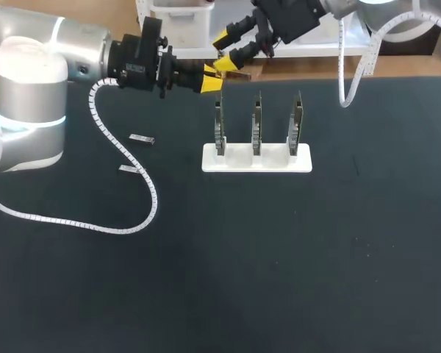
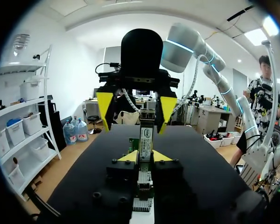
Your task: Pick up the optical module with the left hand, and insert it into the network port with the right hand.
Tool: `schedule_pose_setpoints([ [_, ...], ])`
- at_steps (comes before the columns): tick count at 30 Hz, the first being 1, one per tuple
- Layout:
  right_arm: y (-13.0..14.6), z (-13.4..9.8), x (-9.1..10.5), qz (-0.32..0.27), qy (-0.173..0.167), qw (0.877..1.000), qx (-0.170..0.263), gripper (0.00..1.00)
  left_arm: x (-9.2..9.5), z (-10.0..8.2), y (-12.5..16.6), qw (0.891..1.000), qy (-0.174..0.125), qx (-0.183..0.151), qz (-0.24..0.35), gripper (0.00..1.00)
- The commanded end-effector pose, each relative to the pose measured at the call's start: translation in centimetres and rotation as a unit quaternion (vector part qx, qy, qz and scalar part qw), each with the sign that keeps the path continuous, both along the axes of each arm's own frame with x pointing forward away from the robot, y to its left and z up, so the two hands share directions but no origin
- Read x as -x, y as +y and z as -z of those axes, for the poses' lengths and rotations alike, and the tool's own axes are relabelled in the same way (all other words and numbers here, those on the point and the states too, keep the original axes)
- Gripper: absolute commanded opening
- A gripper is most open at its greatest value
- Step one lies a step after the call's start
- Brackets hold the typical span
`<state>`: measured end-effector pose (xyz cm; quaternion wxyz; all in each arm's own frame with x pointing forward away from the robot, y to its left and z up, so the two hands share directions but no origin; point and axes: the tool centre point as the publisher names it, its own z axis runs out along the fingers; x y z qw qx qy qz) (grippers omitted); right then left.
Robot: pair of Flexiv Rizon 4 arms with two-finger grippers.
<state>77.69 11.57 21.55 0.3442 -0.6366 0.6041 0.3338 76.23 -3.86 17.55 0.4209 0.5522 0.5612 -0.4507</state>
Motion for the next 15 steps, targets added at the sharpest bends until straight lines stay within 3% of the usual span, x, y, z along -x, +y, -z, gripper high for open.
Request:
schedule_pose_setpoints([
  [1,-0.07,0.00,0.15,0.001,-0.001,1.000,-0.001,0.20,-0.23,-0.03,-0.01,1.000,0.001,-0.002,0.003,0.00],
  [3,-0.07,0.00,0.15,0.001,-0.001,1.000,-0.001,0.11,-0.23,-0.03,-0.01,1.000,0.001,-0.002,0.003,0.00],
  [4,-0.07,0.00,0.15,0.001,-0.001,1.000,-0.001,0.00,-0.23,-0.03,-0.01,1.000,0.001,-0.002,0.003,0.00],
  [15,-0.07,0.00,0.15,0.001,-0.001,1.000,-0.001,0.00,-0.23,-0.03,-0.01,1.000,0.001,-0.002,0.003,0.00],
])
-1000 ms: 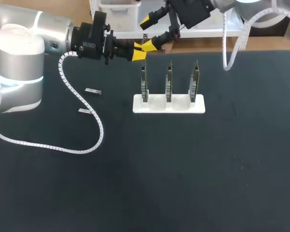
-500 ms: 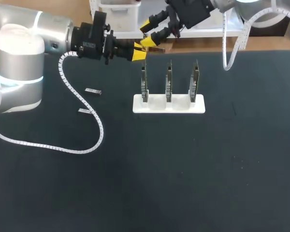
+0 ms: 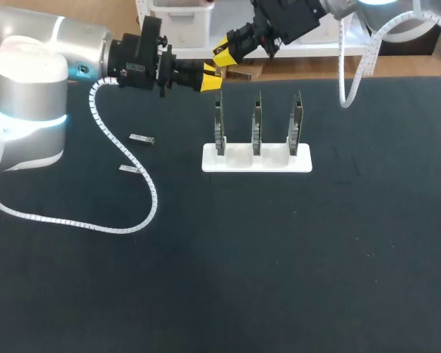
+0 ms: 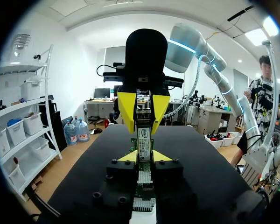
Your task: Pick up the optical module with the left hand, and insert it into the network port with the right hand.
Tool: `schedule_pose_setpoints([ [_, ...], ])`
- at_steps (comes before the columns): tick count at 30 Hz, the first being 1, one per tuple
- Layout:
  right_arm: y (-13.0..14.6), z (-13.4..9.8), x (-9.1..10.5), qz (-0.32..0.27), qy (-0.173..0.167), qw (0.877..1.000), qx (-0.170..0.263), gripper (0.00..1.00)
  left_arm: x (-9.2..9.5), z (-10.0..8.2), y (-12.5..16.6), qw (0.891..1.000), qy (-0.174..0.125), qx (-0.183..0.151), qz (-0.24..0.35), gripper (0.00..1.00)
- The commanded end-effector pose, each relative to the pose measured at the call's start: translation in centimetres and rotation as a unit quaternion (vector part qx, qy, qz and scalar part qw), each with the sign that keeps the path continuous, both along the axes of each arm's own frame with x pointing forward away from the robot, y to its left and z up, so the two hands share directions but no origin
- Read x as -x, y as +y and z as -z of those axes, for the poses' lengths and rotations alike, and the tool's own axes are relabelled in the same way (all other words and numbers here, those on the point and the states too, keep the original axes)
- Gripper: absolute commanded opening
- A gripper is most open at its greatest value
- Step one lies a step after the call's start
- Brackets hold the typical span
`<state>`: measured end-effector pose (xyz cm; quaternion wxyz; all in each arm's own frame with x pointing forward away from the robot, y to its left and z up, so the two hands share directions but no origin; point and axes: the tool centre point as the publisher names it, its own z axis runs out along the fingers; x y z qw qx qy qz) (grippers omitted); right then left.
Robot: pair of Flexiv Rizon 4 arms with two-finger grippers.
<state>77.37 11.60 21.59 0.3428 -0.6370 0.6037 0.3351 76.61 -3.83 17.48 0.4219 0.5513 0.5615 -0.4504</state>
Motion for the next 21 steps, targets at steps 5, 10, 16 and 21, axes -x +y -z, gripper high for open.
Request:
schedule_pose_setpoints([
  [5,-0.10,0.04,-0.16,0.003,-0.002,1.000,-0.001,0.00,0.15,-0.10,-0.04,1.000,0.002,-0.002,0.004,0.14],
  [10,-0.10,0.04,-0.16,0.003,-0.002,1.000,-0.001,0.00,0.15,-0.10,-0.04,1.000,0.002,-0.002,0.004,1.00],
  [16,-0.10,0.04,-0.16,0.003,-0.002,1.000,-0.001,0.00,0.15,-0.10,-0.04,1.000,0.002,-0.002,0.004,1.00],
  [21,-0.10,0.04,-0.16,0.003,-0.002,1.000,-0.001,0.00,0.15,-0.10,-0.04,1.000,0.002,-0.002,0.004,1.00],
])
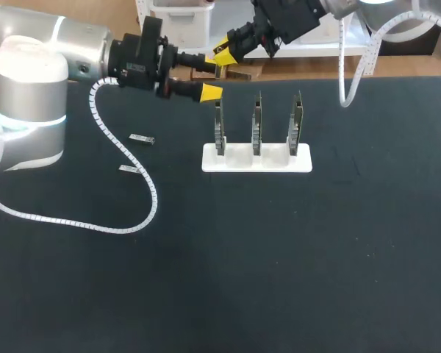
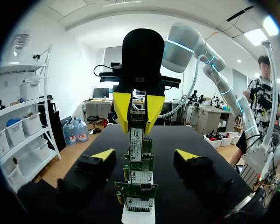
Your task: Pick up the optical module with the left hand, and insert it into the network port with the right hand.
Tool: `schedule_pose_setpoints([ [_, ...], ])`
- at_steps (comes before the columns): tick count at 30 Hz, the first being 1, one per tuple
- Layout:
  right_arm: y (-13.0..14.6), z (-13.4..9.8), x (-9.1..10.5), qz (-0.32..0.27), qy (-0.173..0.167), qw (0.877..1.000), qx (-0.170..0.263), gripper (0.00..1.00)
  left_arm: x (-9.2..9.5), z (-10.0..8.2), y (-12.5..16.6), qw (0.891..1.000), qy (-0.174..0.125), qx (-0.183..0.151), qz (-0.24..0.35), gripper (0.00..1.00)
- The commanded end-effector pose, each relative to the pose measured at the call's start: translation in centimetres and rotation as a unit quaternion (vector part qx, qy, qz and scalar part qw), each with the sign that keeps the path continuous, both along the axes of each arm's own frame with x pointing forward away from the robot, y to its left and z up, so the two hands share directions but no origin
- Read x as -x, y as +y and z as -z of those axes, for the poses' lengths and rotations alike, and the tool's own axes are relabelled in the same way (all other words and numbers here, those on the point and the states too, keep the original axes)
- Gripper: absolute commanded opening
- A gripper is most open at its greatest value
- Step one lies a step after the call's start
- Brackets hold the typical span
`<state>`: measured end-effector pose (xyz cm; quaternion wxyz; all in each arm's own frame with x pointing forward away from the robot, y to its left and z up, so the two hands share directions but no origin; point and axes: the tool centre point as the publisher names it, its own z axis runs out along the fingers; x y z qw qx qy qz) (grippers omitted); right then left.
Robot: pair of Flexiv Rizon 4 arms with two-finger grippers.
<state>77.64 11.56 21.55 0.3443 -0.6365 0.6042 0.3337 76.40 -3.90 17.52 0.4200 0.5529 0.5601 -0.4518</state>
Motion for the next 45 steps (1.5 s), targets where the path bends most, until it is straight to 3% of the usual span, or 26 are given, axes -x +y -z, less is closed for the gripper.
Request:
schedule_pose_setpoints([
  [1,-0.1,0.0,0.1,0.001,-0.001,1.000,-0.001,0.00,-0.1,-0.1,0.0,1.000,0.001,-0.002,0.001,1.00],
  [11,-0.1,0.0,0.1,0.001,-0.001,1.000,-0.001,0.00,-0.1,-0.1,0.0,1.000,0.001,-0.002,0.001,1.00],
  [12,-0.1,0.0,0.1,0.001,-0.001,1.000,-0.001,0.00,-0.2,-0.1,0.0,1.000,0.000,-0.011,-0.001,1.00],
  [14,-0.1,0.0,0.1,0.001,-0.001,1.000,-0.001,0.00,-0.5,0.1,0.0,0.998,-0.016,-0.067,-0.003,1.00],
  [18,-0.1,0.0,0.1,0.001,-0.001,1.000,-0.001,0.00,-1.0,-0.1,0.6,0.991,-0.036,-0.125,-0.008,1.00],
  [22,-0.1,0.0,0.1,0.001,-0.001,1.000,-0.001,0.00,-1.6,-1.1,1.9,0.988,-0.052,-0.143,-0.019,1.00],
  [27,-0.1,0.0,0.1,0.001,-0.001,1.000,-0.001,0.00,-1.8,-2.1,3.4,0.987,-0.062,-0.150,-0.015,1.00],
  [34,-0.1,0.0,0.1,0.001,-0.001,1.000,-0.001,0.00,-1.9,-1.9,5.5,0.986,-0.056,-0.156,-0.013,1.00],
  [45,-0.1,0.0,0.1,0.001,-0.001,1.000,-0.001,0.00,-1.7,-2.0,6.3,0.984,-0.058,-0.165,-0.017,1.00],
])
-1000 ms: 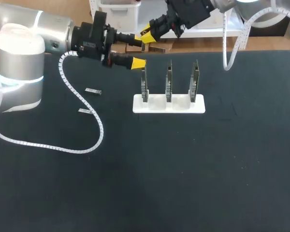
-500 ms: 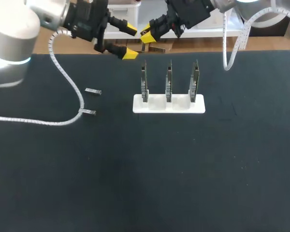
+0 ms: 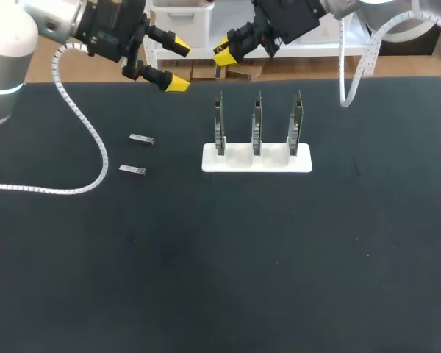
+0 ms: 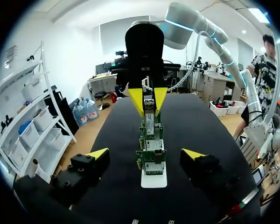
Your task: Pick up the optical module with the left hand, and insert it into the network port with the right hand.
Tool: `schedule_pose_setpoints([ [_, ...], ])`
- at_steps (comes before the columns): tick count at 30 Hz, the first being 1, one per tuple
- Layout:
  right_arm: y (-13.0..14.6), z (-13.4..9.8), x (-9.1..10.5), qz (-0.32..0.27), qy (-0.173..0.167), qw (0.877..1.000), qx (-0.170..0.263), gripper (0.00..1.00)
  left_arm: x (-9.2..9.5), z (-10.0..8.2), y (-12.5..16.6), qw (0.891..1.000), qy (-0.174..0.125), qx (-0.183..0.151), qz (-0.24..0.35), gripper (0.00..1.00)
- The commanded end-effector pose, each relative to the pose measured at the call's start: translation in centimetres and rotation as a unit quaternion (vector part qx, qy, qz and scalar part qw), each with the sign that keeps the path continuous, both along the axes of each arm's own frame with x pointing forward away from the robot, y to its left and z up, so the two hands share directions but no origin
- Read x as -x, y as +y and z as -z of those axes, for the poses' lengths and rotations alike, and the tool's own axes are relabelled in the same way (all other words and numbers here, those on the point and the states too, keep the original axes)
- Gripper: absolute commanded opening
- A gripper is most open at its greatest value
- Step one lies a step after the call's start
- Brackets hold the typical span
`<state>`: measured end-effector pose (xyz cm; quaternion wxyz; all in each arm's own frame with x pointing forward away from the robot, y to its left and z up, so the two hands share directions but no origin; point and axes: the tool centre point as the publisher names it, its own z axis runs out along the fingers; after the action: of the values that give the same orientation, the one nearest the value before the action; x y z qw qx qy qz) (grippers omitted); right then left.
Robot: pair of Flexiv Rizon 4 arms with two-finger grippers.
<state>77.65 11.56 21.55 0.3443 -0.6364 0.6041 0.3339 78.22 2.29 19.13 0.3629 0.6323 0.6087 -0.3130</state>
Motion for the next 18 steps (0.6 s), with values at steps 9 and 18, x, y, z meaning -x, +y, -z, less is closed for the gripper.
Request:
schedule_pose_setpoints([
  [9,-0.1,0.0,0.1,0.001,-0.001,1.000,0.000,0.00,0.1,-0.4,0.1,1.000,0.002,0.000,-0.002,1.00],
  [18,0.7,0.4,1.4,-0.006,0.026,0.998,0.056,0.00,0.1,-0.4,0.1,1.000,0.002,0.000,-0.002,1.00],
])
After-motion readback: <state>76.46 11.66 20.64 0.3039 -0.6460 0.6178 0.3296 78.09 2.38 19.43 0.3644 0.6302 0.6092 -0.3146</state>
